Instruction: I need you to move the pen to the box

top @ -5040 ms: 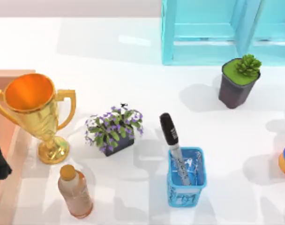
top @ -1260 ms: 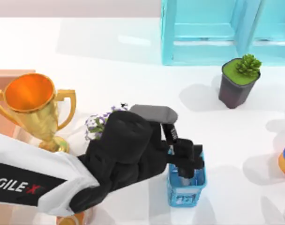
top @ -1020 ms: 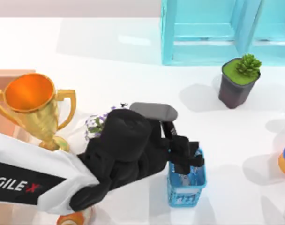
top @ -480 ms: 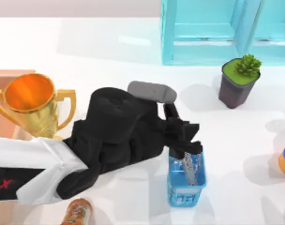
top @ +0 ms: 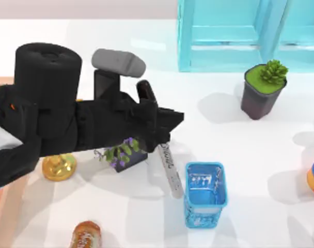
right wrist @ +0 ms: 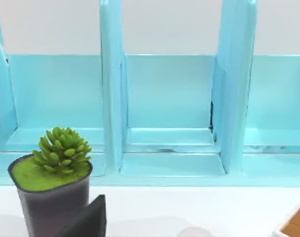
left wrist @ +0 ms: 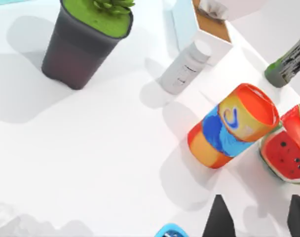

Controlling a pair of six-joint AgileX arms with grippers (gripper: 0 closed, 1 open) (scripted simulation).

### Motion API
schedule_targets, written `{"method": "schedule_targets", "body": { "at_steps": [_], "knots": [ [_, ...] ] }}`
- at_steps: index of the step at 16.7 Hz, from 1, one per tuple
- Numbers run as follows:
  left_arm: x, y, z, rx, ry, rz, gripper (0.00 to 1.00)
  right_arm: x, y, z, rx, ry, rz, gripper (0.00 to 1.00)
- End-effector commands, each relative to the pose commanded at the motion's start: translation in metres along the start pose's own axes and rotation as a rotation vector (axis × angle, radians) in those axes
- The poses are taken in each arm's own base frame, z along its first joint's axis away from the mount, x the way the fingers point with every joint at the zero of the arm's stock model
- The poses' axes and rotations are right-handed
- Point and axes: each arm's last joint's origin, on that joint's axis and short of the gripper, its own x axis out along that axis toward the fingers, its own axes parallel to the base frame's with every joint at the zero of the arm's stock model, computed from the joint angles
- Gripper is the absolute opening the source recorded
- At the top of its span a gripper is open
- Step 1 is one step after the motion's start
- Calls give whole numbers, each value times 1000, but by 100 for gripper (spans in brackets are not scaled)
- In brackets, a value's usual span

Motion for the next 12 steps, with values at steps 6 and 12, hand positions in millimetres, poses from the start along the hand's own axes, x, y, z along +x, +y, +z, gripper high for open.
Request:
{"method": "schedule_targets", "body": {
  "at_steps": [6, 12],
  "knots": [
    [-66, 19, 19, -114, -6, 124, 0, 0, 0, 0, 0, 0, 0, 100],
    [-74, 24, 19, -139, -5, 152, 0, 0, 0, 0, 0, 0, 0, 100]
  ]
}}
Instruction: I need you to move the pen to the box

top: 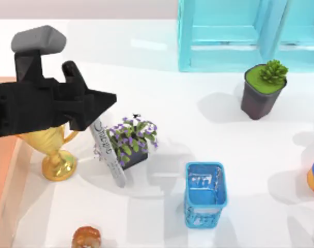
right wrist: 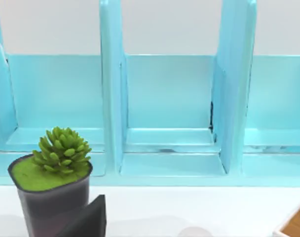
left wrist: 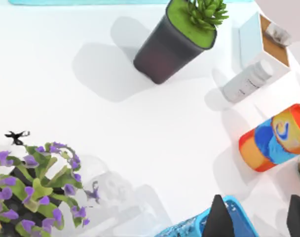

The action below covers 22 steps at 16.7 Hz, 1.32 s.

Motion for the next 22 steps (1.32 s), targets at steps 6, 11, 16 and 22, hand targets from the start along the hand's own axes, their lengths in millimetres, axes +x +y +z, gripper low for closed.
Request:
{"method": "schedule_targets", "body": {
  "at_steps": [6, 11, 16, 22],
  "knots": [
    [-31, 4, 24, 103, -37, 14, 0, 0, 0, 0, 0, 0, 0, 100],
    [-93, 14, 53, 353, -101, 74, 0, 0, 0, 0, 0, 0, 0, 100],
    [-138, 55, 62, 564, -103, 143, 0, 0, 0, 0, 0, 0, 0, 100],
    [-164, 139, 36, 583, -114, 153, 0, 0, 0, 0, 0, 0, 0, 100]
  ]
}}
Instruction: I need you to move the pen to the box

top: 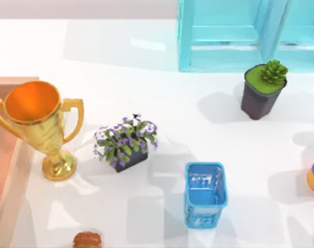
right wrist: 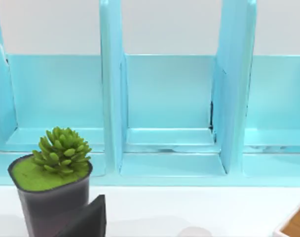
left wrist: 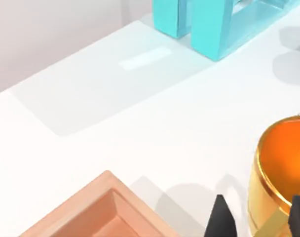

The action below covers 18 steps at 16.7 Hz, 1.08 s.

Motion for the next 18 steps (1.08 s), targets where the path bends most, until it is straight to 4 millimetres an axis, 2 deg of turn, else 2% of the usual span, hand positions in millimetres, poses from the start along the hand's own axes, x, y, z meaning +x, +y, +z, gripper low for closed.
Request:
{"method": "schedule_targets", "body": {
  "at_steps": [2, 4, 9, 14, 18],
  "knots": [
    [-4, 10, -19, -23, -13, 3, 0, 0, 0, 0, 0, 0, 0, 100],
    [-6, 14, -29, -37, -21, 5, 0, 0, 0, 0, 0, 0, 0, 100],
    [-6, 15, -28, -32, -18, 8, 0, 0, 0, 0, 0, 0, 0, 100],
    [-12, 26, -38, -22, 9, 113, 0, 0, 0, 0, 0, 0, 0, 100],
    [7, 28, -50, -6, -1, 124, 0, 0, 0, 0, 0, 0, 0, 100]
  ]
}}
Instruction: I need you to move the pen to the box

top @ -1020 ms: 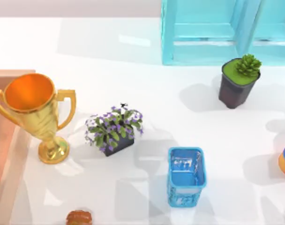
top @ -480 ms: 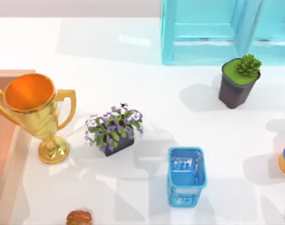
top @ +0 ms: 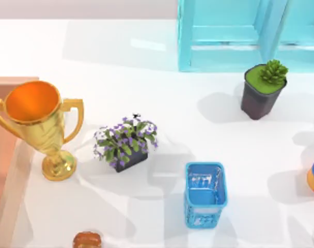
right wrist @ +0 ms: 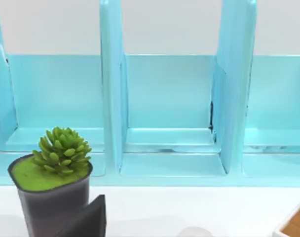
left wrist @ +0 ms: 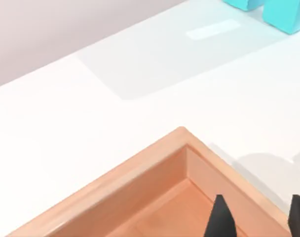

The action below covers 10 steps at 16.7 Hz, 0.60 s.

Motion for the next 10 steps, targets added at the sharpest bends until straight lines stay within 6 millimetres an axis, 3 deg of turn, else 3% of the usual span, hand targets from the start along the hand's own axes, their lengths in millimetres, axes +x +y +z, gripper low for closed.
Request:
{"method": "schedule_targets", "body": {
  "at_steps": [5, 9, 10],
  "knots": [
    [36, -17, -16, -31, -18, -113, 0, 0, 0, 0, 0, 0, 0, 100],
    [38, -18, -17, -32, -18, -119, 0, 0, 0, 0, 0, 0, 0, 100],
    [38, -18, -17, -32, -18, -119, 8, 0, 0, 0, 0, 0, 0, 100]
  ]
}}
